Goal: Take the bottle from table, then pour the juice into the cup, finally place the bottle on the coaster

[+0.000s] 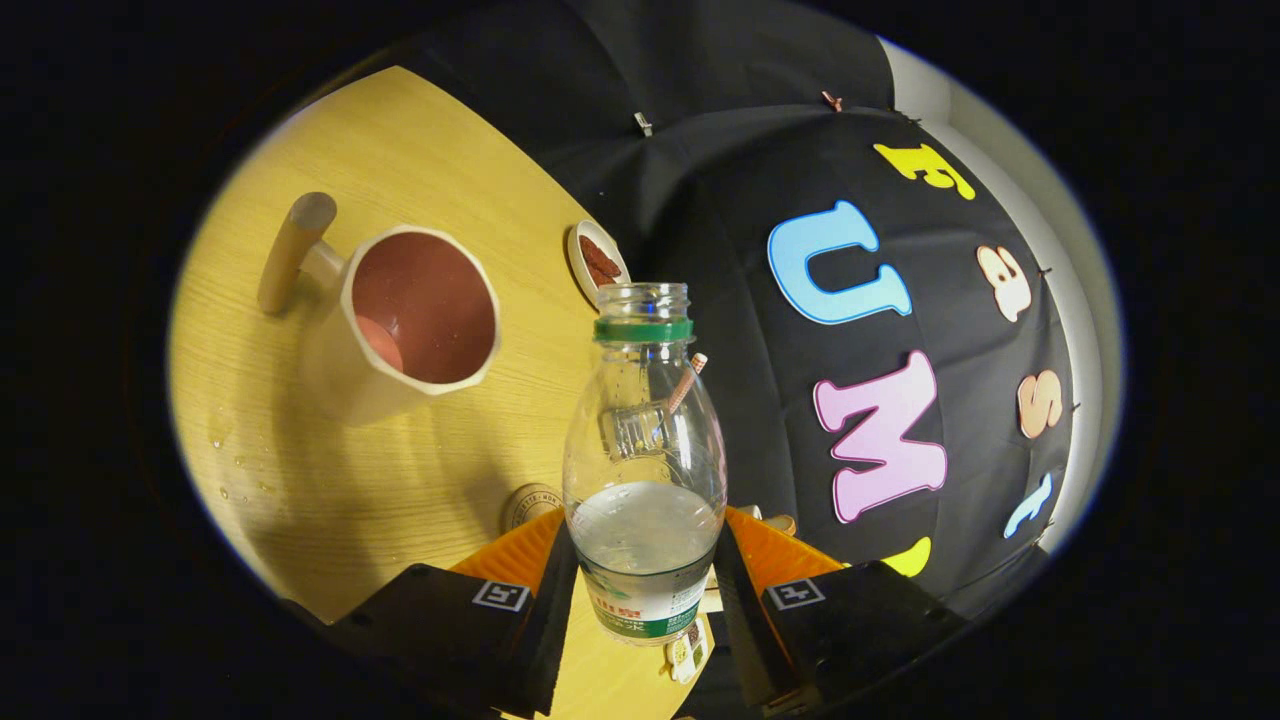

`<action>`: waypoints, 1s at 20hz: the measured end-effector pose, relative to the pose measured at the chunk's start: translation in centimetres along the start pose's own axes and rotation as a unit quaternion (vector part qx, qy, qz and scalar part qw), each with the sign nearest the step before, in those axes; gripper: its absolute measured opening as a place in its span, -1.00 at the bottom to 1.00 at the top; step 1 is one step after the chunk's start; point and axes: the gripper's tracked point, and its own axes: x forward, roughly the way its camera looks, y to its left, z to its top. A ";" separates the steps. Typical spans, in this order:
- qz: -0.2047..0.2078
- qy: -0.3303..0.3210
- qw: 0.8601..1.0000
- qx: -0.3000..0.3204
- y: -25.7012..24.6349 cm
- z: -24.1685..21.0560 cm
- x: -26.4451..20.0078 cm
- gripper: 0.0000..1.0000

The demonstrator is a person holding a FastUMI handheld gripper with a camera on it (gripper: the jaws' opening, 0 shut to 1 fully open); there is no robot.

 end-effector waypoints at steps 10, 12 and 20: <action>0.017 0.013 0.997 -0.078 1.1 0.0 0.1 0.41; 0.014 0.012 0.995 -0.097 0.8 0.0 0.2 0.41; 0.022 -0.003 0.987 -0.162 0.0 0.4 0.9 0.41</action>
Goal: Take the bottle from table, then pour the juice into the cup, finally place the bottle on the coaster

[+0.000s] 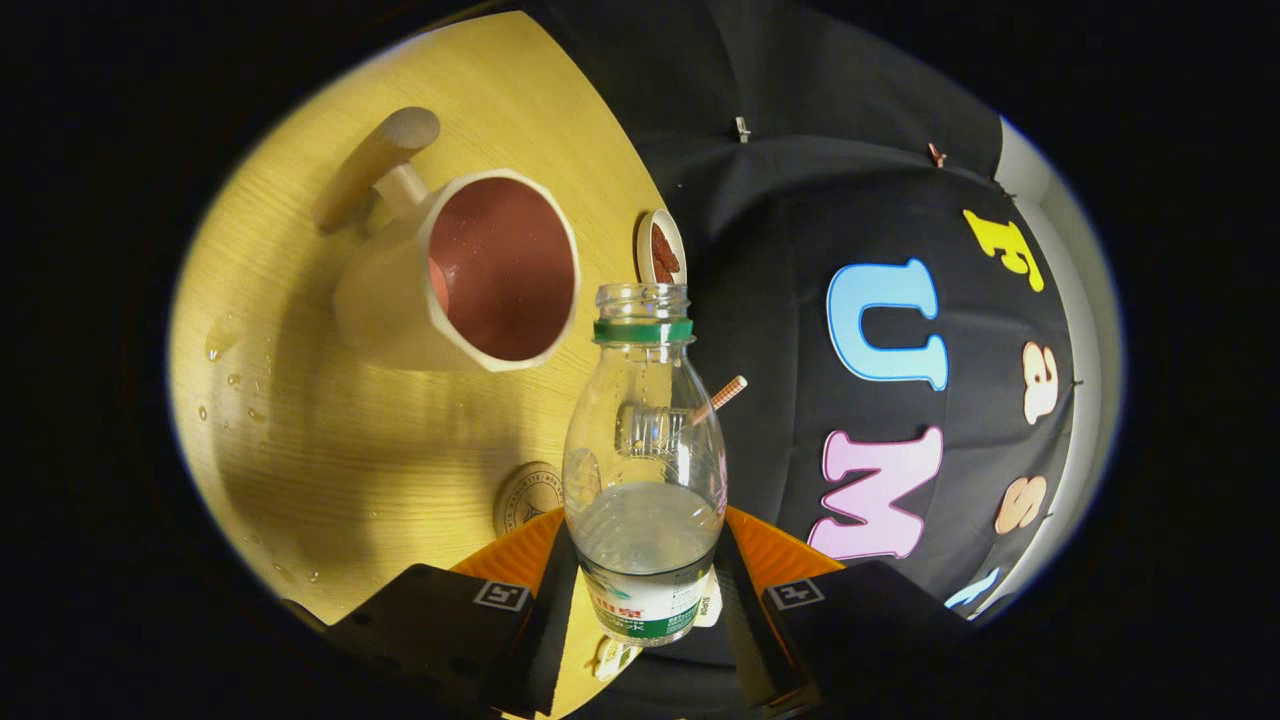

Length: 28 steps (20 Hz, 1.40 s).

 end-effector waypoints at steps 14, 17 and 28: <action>-0.005 -0.028 0.994 -0.103 -0.5 0.9 0.5 0.41; -0.002 -0.032 0.993 -0.117 -0.5 1.1 0.3 0.40; -0.005 -0.035 0.988 -0.151 -1.2 1.6 0.9 0.40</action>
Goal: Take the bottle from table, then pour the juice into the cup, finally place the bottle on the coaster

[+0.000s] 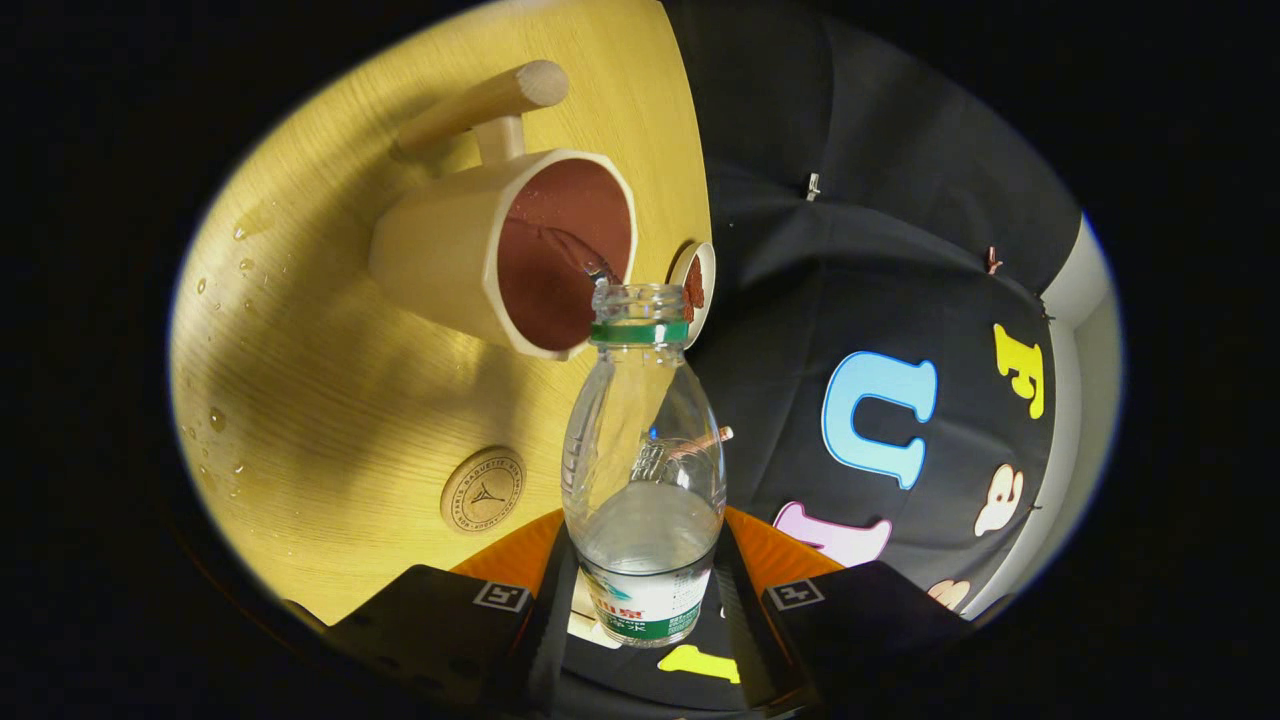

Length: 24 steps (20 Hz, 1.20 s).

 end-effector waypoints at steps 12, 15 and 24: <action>-0.009 -0.006 0.999 -0.033 -1.1 -0.1 0.3 0.41; -0.011 -0.009 0.999 -0.047 -1.3 -0.2 0.4 0.41; -0.017 -0.029 0.995 -0.094 -1.7 1.0 -0.1 0.41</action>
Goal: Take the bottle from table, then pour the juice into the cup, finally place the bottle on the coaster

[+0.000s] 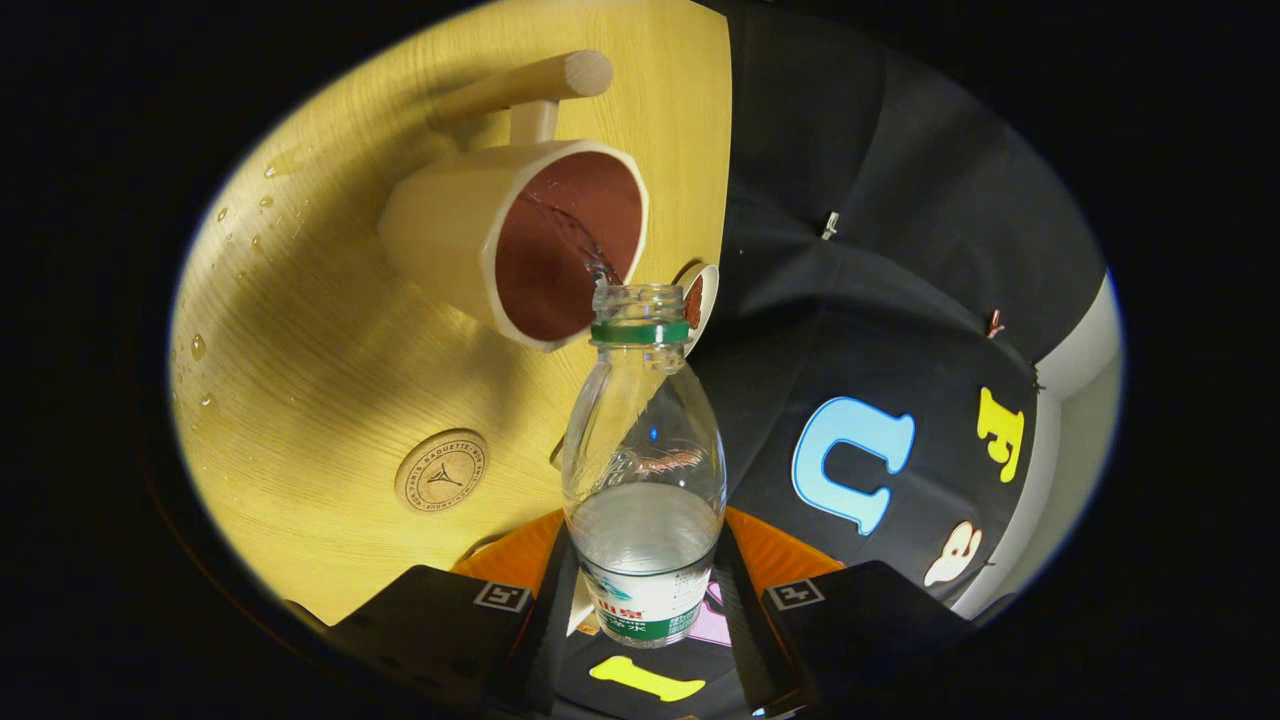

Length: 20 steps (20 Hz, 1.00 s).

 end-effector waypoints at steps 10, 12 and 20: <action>0.005 -0.015 0.999 -0.048 -1.4 0.7 0.8 0.40; 0.009 -0.019 0.998 -0.061 -1.2 1.0 0.7 0.40; 0.013 -0.019 0.996 -0.083 -1.7 1.0 0.8 0.40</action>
